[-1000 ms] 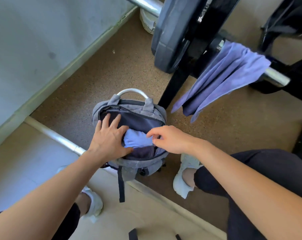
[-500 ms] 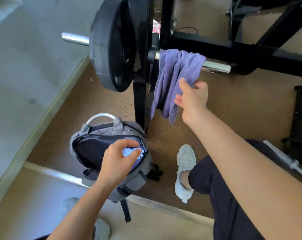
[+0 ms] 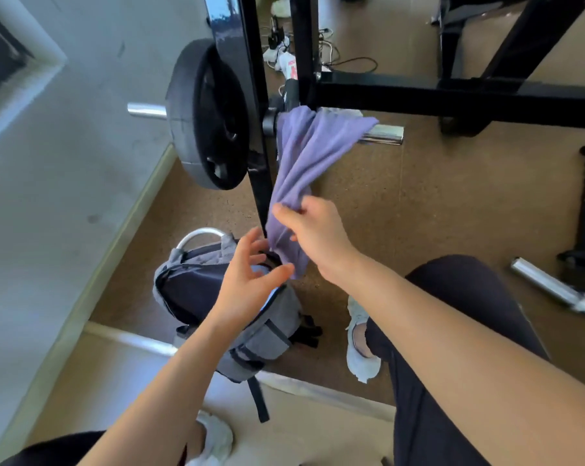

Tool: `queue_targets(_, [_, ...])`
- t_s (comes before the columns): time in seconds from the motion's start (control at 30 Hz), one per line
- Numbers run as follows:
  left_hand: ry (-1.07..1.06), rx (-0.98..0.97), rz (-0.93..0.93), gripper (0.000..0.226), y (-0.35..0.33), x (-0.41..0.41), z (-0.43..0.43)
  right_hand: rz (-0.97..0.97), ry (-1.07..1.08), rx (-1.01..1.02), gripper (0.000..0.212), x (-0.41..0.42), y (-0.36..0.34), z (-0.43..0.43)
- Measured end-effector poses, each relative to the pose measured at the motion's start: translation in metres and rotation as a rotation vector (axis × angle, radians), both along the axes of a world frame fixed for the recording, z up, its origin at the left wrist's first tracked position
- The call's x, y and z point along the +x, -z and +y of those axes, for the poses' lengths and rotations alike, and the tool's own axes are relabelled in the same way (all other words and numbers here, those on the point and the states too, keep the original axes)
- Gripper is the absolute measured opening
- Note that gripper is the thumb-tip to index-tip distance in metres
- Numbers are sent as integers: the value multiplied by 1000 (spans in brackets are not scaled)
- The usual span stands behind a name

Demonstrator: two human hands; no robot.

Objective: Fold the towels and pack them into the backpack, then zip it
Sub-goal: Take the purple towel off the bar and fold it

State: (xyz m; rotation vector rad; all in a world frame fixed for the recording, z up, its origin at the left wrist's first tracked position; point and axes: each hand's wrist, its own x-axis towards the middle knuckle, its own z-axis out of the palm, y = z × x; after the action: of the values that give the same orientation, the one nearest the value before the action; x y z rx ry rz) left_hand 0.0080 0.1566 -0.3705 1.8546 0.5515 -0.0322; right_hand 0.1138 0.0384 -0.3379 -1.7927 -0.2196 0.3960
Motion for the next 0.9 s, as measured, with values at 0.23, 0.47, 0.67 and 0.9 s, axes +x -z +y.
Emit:
queue_targets(0.23, [24,146,-249,18,-24,-65,-29,159,-213,284,7,-96,-28,-36])
queue_targets(0.47, [-36,260,-290,14,-39,-134,-42,300,-90,270,35,-119,-16,-55])
queue_targets(0.67, [-66,112,-242,24,-46,-177,-40,-160,-501,-20,53,-158,-6,-64])
queue_targets(0.9, [-157,167,-212,23,-23,-214,-44,-286,-679,-321,19,-177,22,-51])
